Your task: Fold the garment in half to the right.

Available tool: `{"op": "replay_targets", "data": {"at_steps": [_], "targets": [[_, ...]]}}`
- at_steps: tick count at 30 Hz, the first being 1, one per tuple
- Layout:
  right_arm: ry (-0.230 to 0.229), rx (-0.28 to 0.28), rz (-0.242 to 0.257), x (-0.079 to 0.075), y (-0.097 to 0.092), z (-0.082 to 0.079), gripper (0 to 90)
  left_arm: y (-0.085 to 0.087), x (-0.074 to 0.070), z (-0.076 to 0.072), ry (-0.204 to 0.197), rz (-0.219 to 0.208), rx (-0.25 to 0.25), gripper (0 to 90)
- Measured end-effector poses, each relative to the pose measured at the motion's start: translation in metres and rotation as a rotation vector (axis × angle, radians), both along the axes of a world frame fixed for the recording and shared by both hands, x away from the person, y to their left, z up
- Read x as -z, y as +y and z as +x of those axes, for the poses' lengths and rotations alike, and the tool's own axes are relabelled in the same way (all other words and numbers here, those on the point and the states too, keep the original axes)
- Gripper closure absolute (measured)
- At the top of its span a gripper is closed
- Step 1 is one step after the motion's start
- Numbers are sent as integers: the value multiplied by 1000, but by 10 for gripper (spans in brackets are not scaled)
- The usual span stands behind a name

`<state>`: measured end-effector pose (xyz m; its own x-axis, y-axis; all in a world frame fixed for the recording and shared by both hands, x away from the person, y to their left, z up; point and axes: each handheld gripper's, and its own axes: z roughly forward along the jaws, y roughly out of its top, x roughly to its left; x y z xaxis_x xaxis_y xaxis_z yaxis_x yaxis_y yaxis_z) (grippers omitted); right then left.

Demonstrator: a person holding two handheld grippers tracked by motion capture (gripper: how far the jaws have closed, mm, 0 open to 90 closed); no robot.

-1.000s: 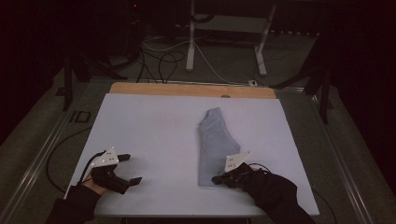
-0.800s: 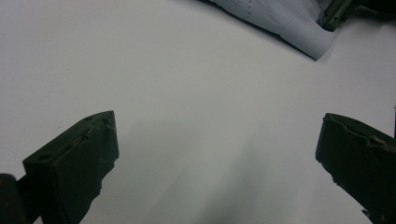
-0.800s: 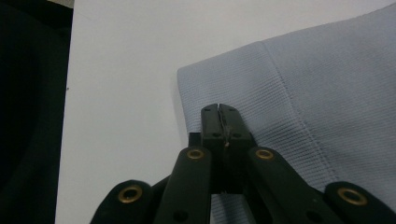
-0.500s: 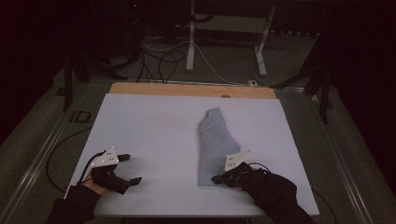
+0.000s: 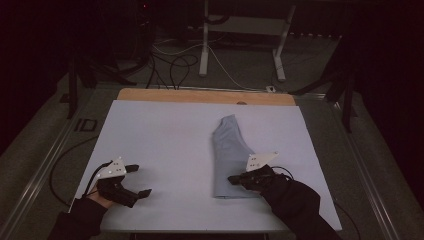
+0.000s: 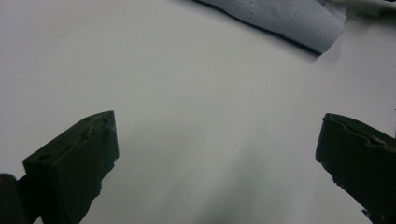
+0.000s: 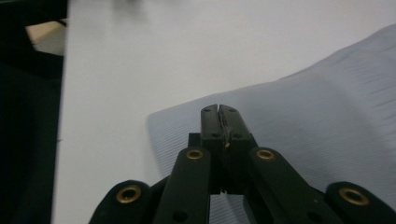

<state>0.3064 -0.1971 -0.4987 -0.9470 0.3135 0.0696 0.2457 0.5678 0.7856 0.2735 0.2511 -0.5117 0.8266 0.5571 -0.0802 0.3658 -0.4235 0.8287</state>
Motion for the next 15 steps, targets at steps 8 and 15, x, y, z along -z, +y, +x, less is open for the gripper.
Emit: {"op": "replay_targets", "data": {"at_steps": [8,15], "targets": [[-34,52,16,-6,0,9,626,1,0,0,1,-1,-3,5],[-33,86,20,-11,1,16,324,0,1,0,2,6,0,5]]}}
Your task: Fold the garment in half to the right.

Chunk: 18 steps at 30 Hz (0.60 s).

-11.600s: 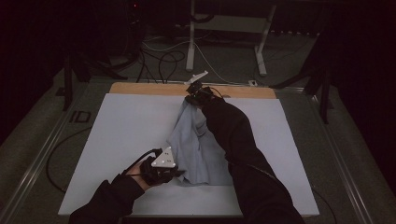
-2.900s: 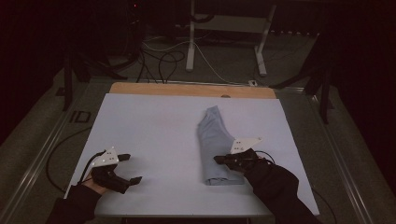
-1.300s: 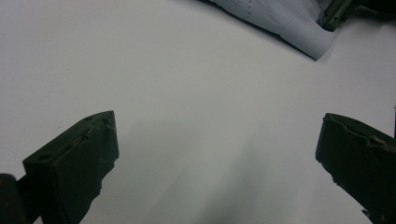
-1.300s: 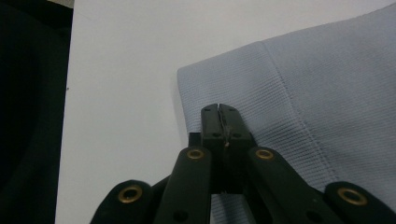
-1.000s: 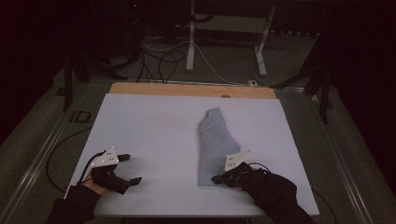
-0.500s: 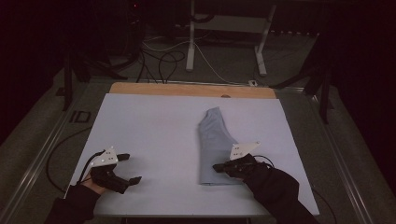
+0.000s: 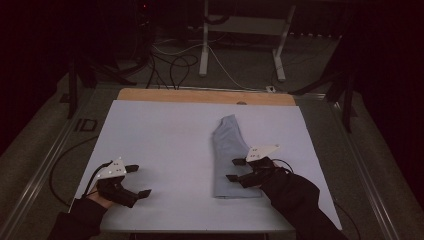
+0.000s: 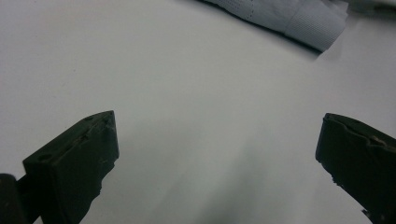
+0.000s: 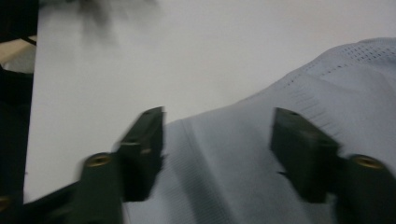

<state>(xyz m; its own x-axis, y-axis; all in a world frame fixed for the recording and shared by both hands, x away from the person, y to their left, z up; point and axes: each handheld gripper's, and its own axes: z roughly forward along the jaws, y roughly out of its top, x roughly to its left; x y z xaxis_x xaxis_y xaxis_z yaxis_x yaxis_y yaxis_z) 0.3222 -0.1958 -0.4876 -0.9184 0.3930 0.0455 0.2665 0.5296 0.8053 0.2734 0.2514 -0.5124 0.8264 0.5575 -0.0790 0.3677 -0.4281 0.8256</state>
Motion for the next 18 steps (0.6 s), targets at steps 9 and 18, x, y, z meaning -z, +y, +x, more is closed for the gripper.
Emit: {"op": "replay_targets", "data": {"at_steps": [9,18], "targets": [[47,-10,2,1,5,10,86,0,-1,0,-1,-4,0,4],[12,3,13,-2,8,12,83,1,-2,-1,-6,-6,4,5]]}}
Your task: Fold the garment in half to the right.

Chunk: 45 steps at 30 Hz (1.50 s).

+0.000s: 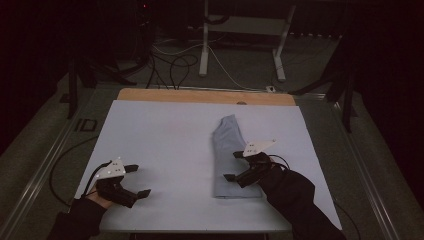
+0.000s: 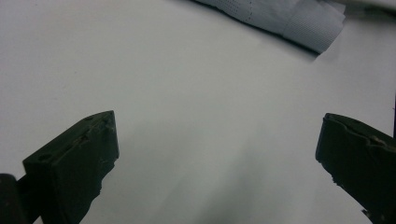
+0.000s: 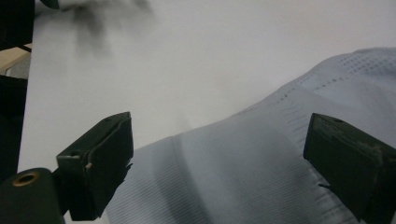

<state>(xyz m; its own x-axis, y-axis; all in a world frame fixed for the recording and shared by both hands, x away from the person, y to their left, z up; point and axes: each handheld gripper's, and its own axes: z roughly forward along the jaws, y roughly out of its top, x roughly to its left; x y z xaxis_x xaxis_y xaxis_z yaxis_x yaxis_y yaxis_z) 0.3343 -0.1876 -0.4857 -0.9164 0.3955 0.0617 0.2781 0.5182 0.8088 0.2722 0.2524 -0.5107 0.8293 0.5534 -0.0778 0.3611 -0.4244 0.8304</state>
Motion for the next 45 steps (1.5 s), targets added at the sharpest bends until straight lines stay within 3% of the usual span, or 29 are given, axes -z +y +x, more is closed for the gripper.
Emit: {"op": "replay_targets", "data": {"at_steps": [17,30,45], "targets": [[-19,22,22,-10,-13,6,84,0,0,-1,0,1,-1,4],[-32,101,40,-12,-43,4,85,0,-2,-1,-2,-1,-1,4],[-33,206,36,2,-76,-9,85,1,-2,-1,-3,-1,-1,5]]}}
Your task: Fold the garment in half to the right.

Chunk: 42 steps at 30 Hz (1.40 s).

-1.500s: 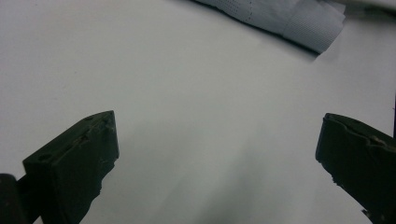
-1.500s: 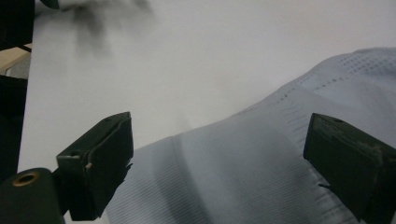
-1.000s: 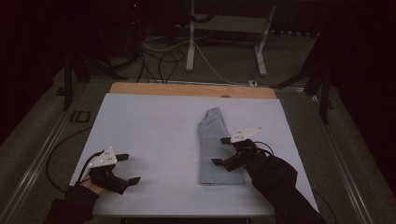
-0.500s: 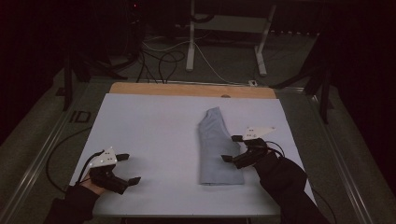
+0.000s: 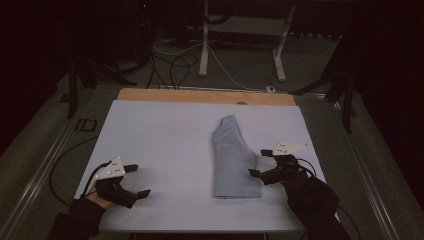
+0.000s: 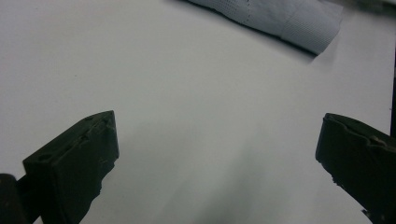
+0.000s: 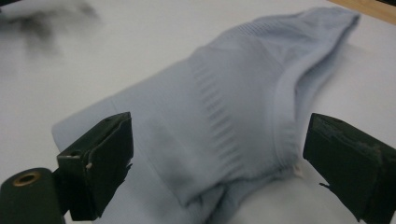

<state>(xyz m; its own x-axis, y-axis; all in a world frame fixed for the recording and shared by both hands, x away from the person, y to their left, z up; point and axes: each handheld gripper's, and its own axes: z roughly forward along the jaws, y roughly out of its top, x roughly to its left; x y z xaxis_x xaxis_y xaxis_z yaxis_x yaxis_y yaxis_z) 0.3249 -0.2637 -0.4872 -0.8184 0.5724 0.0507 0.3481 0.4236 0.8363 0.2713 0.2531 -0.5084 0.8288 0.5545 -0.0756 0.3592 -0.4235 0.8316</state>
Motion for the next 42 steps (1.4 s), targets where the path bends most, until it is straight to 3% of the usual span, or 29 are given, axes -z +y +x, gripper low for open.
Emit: {"op": "replay_targets", "data": {"at_steps": [9,18,32,42], "targets": [[15,57,8,14,-17,-10,85,0,1,-1,-1,2,1,5],[34,103,-20,31,-32,-23,85,3,2,-4,-3,5,-6,4],[28,158,-68,41,-38,-43,85,6,3,-7,-10,13,-11,5],[23,172,-67,44,-34,-38,85,5,3,-7,-13,11,-9,5]]}}
